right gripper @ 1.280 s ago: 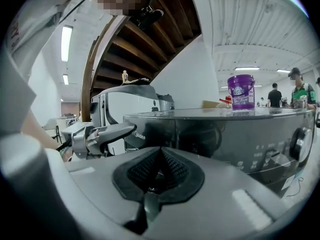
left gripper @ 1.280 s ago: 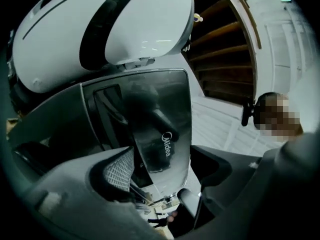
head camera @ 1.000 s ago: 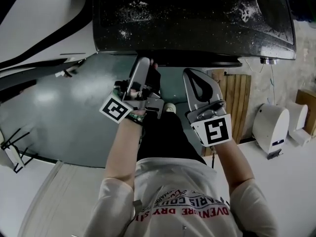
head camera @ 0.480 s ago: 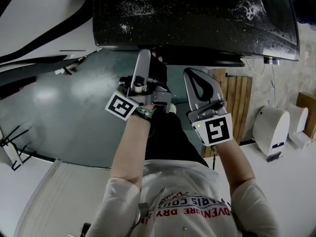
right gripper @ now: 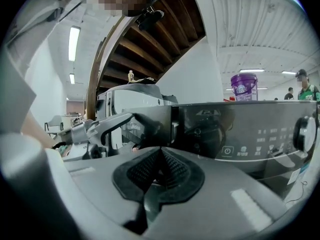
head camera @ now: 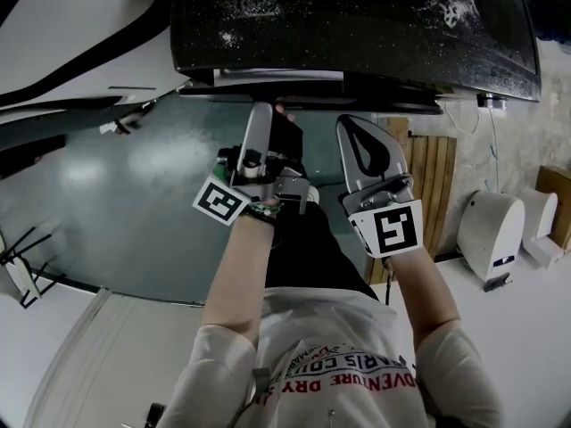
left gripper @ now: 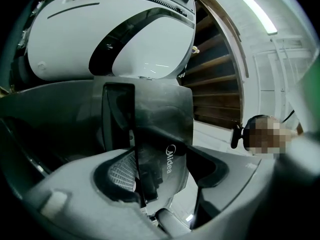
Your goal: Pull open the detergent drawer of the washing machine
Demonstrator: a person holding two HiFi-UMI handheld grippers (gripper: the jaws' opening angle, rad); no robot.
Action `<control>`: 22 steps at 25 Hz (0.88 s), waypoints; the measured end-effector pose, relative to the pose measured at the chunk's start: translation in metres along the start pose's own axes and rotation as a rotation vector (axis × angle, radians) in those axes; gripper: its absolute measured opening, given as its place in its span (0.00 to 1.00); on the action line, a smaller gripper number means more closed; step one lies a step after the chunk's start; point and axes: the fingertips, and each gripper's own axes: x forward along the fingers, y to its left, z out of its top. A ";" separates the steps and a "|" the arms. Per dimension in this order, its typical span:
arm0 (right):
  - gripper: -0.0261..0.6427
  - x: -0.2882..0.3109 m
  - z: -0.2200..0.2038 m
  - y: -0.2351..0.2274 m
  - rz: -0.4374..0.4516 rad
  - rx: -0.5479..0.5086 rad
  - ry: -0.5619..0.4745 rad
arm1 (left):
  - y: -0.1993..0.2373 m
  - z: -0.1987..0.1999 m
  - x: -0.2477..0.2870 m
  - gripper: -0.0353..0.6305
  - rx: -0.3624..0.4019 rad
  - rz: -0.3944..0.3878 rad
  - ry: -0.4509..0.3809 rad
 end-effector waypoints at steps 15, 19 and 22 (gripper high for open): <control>0.04 -0.043 -0.002 0.021 -0.048 -0.036 0.015 | -0.022 -0.015 -0.045 0.52 -0.009 0.006 0.047; 0.04 -0.053 -0.005 0.023 -0.071 -0.027 0.033 | -0.027 -0.020 -0.056 0.53 -0.009 0.009 0.051; 0.04 -0.065 -0.007 0.026 -0.087 -0.039 0.036 | -0.033 -0.025 -0.068 0.53 -0.009 0.008 0.052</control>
